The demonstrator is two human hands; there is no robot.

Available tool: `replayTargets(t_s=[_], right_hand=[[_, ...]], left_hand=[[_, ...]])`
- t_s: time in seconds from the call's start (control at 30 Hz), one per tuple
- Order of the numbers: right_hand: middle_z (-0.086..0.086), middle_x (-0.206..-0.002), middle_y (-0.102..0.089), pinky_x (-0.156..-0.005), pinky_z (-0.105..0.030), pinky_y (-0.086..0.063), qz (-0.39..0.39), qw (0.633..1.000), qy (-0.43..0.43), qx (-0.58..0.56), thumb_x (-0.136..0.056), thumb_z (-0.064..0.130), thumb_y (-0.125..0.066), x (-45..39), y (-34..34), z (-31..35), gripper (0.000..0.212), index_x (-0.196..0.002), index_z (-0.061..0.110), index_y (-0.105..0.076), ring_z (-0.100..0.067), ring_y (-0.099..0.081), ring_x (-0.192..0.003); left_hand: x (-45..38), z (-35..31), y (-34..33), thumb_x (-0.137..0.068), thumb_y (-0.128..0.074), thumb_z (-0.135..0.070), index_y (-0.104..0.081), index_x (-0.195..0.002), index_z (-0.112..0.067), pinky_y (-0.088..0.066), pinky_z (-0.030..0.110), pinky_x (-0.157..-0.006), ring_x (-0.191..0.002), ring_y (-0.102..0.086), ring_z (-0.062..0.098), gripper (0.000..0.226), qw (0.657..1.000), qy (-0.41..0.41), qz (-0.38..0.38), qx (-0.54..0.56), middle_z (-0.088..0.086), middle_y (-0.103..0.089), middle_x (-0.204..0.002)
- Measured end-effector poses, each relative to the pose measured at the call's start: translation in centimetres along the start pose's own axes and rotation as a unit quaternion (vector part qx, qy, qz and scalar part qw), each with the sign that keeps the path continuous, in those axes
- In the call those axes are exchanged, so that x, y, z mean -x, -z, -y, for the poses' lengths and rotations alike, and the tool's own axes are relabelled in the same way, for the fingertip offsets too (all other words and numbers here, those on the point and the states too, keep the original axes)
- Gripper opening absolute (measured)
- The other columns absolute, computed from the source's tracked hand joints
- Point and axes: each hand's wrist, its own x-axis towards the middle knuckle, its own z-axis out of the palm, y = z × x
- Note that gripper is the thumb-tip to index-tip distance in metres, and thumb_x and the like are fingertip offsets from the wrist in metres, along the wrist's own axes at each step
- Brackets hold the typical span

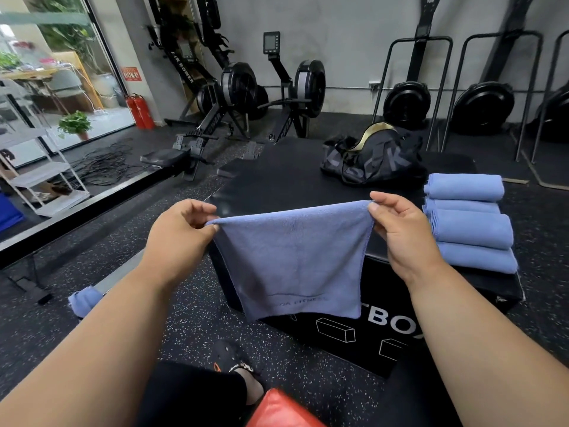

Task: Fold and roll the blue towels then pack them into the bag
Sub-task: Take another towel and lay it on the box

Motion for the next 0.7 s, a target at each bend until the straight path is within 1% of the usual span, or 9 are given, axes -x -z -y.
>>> replayTargets(t_s=[0.07,0.2,0.33,0.43,0.5,0.57,0.6,0.63,0.7], right_hand=[[0.005,-0.087,-0.075,-0.083,-0.025,-0.053,-0.015,1.000,0.015,-0.007,-0.099,0.005,-0.068,-0.6,0.2,0.0,0.020,-0.106,0.023,-0.076,-0.008,-0.065,-0.082],[0.008,-0.089,-0.078,-0.077,-0.016,-0.054,-0.031,0.998,0.050,0.000,-0.100,0.000,-0.065,-2.2,-0.1,1.1,0.022,-0.107,0.019,-0.073,-0.004,-0.070,-0.082],[0.008,-0.088,-0.079,-0.076,-0.015,-0.054,-0.045,0.995,0.085,0.018,-0.101,-0.002,-0.064,-5.1,-0.7,2.3,0.021,-0.105,0.017,-0.073,-0.003,-0.071,-0.083],[0.010,-0.081,-0.078,-0.069,-0.015,-0.053,-0.050,0.993,0.099,0.041,-0.099,-0.003,-0.065,-9.5,-1.7,3.0,0.022,-0.098,0.017,-0.075,-0.002,-0.068,-0.074],[0.006,-0.086,-0.079,-0.067,-0.019,-0.055,-0.043,0.992,0.098,0.070,-0.098,0.000,-0.066,-14.1,-2.9,3.3,0.019,-0.098,0.016,-0.076,-0.005,-0.070,-0.076],[0.005,-0.103,-0.080,-0.076,-0.024,-0.058,-0.006,0.988,0.071,0.136,-0.100,0.006,-0.064,-20.0,-3.7,2.6,0.021,-0.113,0.018,-0.075,-0.007,-0.074,-0.090],[0.005,-0.114,-0.078,-0.085,-0.027,-0.059,0.025,0.980,0.051,0.189,-0.100,0.012,-0.064,-22.6,-3.7,1.8,0.026,-0.123,0.021,-0.072,-0.008,-0.073,-0.101],[0.007,-0.123,-0.074,-0.093,-0.031,-0.058,0.059,0.963,0.027,0.263,-0.100,0.019,-0.064,-24.6,-3.4,0.8,0.033,-0.131,0.025,-0.068,-0.010,-0.071,-0.110],[0.012,-0.131,-0.067,-0.102,-0.034,-0.052,0.108,0.895,-0.019,0.433,-0.095,0.031,-0.063,-26.6,-2.2,-1.5,0.040,-0.136,0.029,-0.064,-0.013,-0.065,-0.119]], left_hand=[[-0.5,-0.8,-0.7,-0.093,-0.076,-0.006,-0.070,-0.111,-0.025,-0.056,0.025,-0.081,-0.087,-0.075,0.012,0.027,0.999,-0.009,0.029,0.041,-0.007,-0.080,-0.096],[-3.4,-2.2,-1.7,-0.096,-0.074,-0.005,-0.071,-0.117,-0.022,-0.052,0.012,-0.080,-0.088,-0.073,0.006,0.027,0.996,-0.040,0.063,0.050,-0.004,-0.080,-0.098],[-9.1,-1.9,-3.3,-0.093,-0.076,-0.006,-0.071,-0.115,-0.021,-0.056,0.037,-0.086,-0.088,-0.071,0.018,0.027,0.995,-0.009,0.060,0.074,0.003,-0.080,-0.100],[-14.6,-2.2,-5.5,-0.090,-0.079,-0.007,-0.072,-0.112,-0.019,-0.055,0.035,-0.083,-0.083,-0.069,0.018,0.026,0.995,0.010,0.054,0.083,0.010,-0.078,-0.099],[-19.4,-2.8,-7.7,-0.092,-0.077,-0.008,-0.073,-0.110,-0.019,-0.059,0.034,-0.079,-0.082,-0.071,0.018,0.021,0.998,-0.001,0.047,0.050,0.005,-0.078,-0.097],[-24.7,-3.1,-10.1,-0.092,-0.078,-0.012,-0.072,-0.114,-0.020,-0.061,0.034,-0.078,-0.087,-0.073,0.021,0.023,0.999,-0.011,0.031,0.029,0.001,-0.077,-0.103],[-26.8,-3.1,-11.3,-0.092,-0.078,-0.014,-0.070,-0.121,-0.019,-0.058,0.029,-0.075,-0.089,-0.072,0.019,0.030,1.000,-0.005,0.028,0.012,0.000,-0.075,-0.110],[-28.5,-2.7,-12.5,-0.092,-0.080,-0.016,-0.067,-0.129,-0.017,-0.054,0.024,-0.074,-0.093,-0.070,0.017,0.039,1.000,0.006,0.028,-0.004,0.000,-0.072,-0.118],[-30.2,-1.1,-14.5,-0.091,-0.082,-0.022,-0.064,-0.135,-0.017,-0.049,0.021,-0.073,-0.097,-0.068,0.016,0.048,0.998,0.040,0.047,-0.033,0.000,-0.069,-0.124]])
